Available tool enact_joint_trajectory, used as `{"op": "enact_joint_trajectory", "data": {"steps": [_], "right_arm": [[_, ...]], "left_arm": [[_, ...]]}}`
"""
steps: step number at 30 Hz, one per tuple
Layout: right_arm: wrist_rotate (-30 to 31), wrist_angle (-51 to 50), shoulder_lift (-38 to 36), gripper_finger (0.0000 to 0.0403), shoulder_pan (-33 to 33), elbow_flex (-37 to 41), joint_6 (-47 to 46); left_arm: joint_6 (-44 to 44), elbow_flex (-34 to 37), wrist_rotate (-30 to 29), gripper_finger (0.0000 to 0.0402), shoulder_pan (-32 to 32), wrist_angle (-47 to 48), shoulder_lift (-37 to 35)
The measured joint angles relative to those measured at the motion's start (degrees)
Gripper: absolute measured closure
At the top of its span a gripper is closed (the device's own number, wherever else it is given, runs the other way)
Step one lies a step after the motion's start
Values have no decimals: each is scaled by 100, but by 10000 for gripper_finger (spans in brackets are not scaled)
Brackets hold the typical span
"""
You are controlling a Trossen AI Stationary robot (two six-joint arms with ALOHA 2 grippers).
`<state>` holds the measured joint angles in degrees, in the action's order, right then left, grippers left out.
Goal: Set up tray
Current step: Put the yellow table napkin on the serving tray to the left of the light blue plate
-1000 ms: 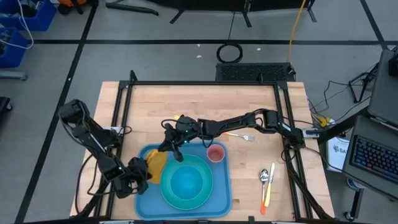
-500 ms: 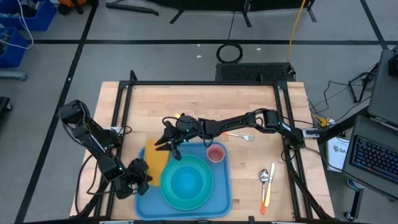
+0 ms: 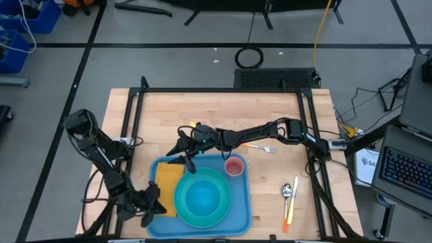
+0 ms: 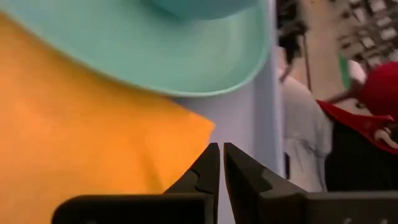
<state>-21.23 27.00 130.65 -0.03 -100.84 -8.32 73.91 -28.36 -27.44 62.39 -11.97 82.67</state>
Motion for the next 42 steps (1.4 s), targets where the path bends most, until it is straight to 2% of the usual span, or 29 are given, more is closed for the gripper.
{"op": "enact_joint_trajectory", "data": {"steps": [5,11,20,24,28,33,39,42], "right_arm": [[-55,40,0,254,36,0,128],[-460,283,-162,255,198,0,336],[-455,-273,-795,263,641,-4,1148],[-427,-589,-1016,263,778,-2,1289],[-409,-827,-1137,264,887,-2,1419],[-385,-1054,-1171,264,972,-2,1508],[-131,-1264,-1174,264,999,-2,1570],[-131,-1270,-1174,264,1000,-2,1570]], "left_arm": [[-270,-2,-56,376,-1,46,-26],[-318,-2,-222,376,-114,663,-26],[-258,-4,65,376,-278,1660,-28],[-170,-7,165,376,-280,1765,-28],[153,-7,251,376,-351,1825,-28],[671,-15,650,376,-425,1798,15],[1727,-33,738,376,-422,1623,202],[1867,-22,725,376,-422,1285,243]]}}
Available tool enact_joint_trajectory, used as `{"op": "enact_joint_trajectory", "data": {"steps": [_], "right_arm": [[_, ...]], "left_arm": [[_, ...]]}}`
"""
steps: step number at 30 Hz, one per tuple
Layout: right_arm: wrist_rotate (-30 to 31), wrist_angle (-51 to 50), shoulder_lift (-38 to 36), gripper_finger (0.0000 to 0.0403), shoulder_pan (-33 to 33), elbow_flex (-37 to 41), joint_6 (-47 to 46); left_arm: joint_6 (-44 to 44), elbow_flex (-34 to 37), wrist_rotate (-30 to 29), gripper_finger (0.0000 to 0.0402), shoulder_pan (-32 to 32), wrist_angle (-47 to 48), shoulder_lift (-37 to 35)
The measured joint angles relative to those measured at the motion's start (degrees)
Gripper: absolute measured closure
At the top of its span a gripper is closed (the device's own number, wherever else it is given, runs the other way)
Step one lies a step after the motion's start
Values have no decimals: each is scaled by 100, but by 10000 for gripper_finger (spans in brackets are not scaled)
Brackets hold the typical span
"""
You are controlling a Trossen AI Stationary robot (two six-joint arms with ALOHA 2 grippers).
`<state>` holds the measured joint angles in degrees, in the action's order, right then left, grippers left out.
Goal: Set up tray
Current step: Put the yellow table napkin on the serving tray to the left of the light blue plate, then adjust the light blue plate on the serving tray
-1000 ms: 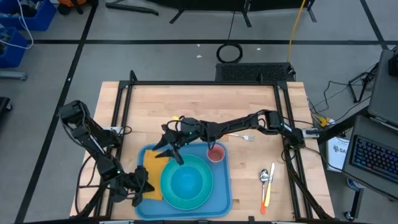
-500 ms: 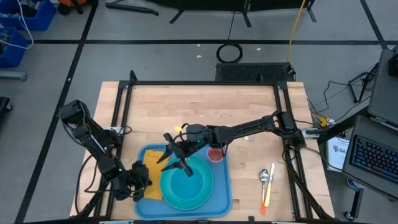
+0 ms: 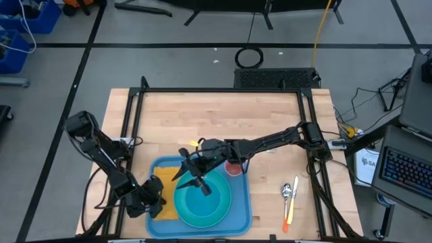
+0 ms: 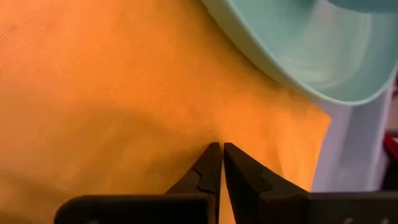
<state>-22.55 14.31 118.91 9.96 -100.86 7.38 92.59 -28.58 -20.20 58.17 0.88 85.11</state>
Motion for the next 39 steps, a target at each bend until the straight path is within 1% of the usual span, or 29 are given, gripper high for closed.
{"op": "enact_joint_trajectory", "data": {"steps": [5,7,14,16,21,25,27,32,36,39], "right_arm": [[0,-5,0,264,2,2,0],[0,-2,0,264,2,1,0],[0,-7,0,264,2,2,0],[0,-10,0,264,2,2,0],[12,-232,-163,264,2,7,113],[45,-640,-400,264,25,6,214],[229,-947,-528,264,85,7,310],[1040,-1662,-805,264,337,5,666],[1564,-2092,-907,264,588,4,710],[1981,-2310,-907,264,788,4,701]], "left_arm": [[-330,11,157,376,84,-575,4],[-536,9,97,376,95,-545,5],[-579,11,-38,376,120,-565,6],[-726,11,-52,376,120,-560,6],[-1133,11,-369,376,120,-550,1],[-1594,13,-731,376,116,-543,-73],[-1879,13,-981,376,116,-552,-167],[-2683,13,-1666,376,116,-583,-478],[-3180,13,-2126,376,130,-617,-750],[-3397,13,-2287,376,133,-697,-859]]}}
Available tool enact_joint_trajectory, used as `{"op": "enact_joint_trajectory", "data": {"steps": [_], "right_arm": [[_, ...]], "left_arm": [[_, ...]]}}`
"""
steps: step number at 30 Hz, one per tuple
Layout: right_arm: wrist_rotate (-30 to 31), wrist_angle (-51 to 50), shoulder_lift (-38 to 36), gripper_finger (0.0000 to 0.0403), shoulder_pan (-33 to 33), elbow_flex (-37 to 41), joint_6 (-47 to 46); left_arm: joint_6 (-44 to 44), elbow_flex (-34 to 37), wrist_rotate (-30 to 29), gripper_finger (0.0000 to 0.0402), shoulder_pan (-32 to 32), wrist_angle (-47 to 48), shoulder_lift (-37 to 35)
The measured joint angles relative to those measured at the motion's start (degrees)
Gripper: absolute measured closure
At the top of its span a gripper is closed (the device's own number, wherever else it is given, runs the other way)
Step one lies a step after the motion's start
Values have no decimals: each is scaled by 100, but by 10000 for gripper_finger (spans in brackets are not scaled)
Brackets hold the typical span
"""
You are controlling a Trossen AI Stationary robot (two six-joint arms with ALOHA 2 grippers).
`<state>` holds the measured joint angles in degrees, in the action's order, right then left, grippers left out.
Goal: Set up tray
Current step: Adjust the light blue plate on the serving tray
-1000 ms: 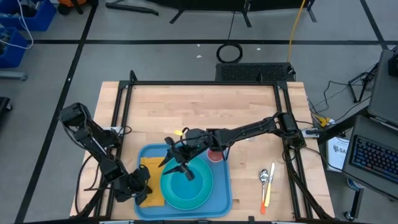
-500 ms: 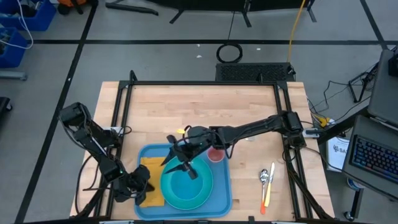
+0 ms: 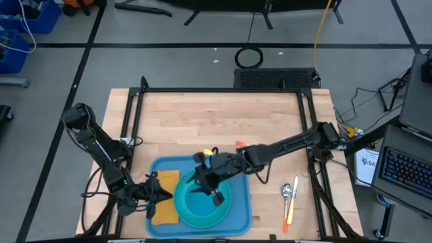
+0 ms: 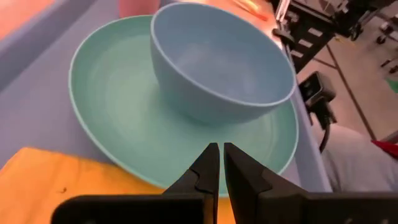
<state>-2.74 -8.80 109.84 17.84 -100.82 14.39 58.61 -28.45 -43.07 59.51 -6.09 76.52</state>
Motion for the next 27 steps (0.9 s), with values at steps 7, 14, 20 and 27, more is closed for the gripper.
{"op": "enact_joint_trajectory", "data": {"steps": [7,14,20,27], "right_arm": [[1195,-792,2,264,405,0,-168],[1822,-1275,2,264,713,0,-560],[2391,-2039,2,264,895,0,-1185],[2393,-2447,2,264,1037,0,-1822]], "left_arm": [[144,0,688,376,-3,53,-40],[254,0,1340,376,-124,214,-40],[569,0,1684,376,-285,655,-40],[601,0,1941,376,-521,770,-40]]}}
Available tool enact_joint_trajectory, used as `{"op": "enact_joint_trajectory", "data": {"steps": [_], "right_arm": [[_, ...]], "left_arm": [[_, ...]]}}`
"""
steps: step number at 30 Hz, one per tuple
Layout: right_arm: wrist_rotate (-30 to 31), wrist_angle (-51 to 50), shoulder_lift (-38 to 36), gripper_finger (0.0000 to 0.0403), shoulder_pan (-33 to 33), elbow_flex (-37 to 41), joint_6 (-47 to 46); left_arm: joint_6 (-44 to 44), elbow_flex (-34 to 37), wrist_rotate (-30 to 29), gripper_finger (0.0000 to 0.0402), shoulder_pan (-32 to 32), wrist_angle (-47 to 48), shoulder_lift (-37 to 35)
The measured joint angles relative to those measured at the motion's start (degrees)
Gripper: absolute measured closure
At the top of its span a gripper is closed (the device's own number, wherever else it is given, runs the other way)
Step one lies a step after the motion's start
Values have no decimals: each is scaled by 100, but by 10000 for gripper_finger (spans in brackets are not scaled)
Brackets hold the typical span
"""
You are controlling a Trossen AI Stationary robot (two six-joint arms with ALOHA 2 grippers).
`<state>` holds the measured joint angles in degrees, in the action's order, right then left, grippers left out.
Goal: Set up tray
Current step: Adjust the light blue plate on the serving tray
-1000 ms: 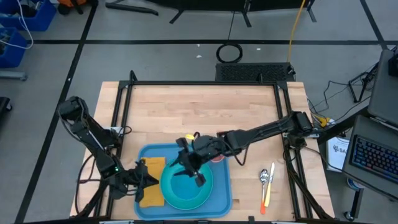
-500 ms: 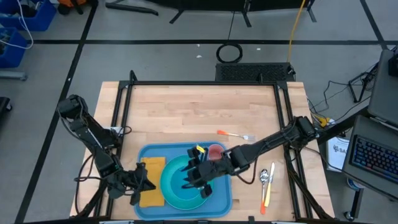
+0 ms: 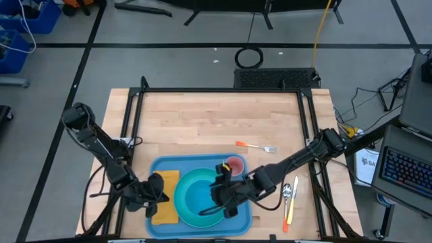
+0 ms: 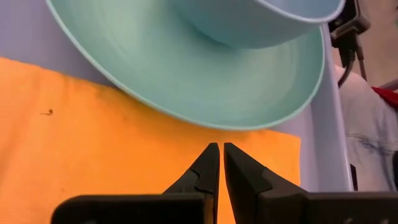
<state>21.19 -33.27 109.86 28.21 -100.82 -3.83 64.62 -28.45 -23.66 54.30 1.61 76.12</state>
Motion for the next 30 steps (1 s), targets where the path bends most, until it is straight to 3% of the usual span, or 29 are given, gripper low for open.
{"op": "enact_joint_trajectory", "data": {"steps": [9,30], "right_arm": [[304,43,0,264,170,1,4],[304,414,0,264,165,372,14]], "left_arm": [[-125,0,281,376,-308,81,2],[-123,0,389,376,-536,286,4]]}}
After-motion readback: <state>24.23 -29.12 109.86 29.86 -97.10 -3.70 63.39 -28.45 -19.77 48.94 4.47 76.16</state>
